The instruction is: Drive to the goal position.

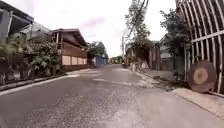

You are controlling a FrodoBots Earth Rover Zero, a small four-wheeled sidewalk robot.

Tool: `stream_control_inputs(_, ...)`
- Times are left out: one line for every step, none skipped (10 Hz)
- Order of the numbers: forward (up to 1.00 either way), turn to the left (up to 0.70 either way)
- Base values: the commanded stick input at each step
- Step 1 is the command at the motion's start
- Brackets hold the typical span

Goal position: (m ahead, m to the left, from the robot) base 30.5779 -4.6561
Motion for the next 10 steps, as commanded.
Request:
stream_control_inputs(0.5, 0.0)
stream_control_inputs(0.5, 0.0)
stream_control_inputs(0.5, 0.0)
stream_control_inputs(0.5, 0.0)
stream_control_inputs(0.5, 0.0)
stream_control_inputs(0.5, 0.0)
stream_control_inputs(0.5, 0.0)
stream_control_inputs(0.5, 0.0)
stream_control_inputs(0.5, 0.0)
stream_control_inputs(0.5, 0.0)
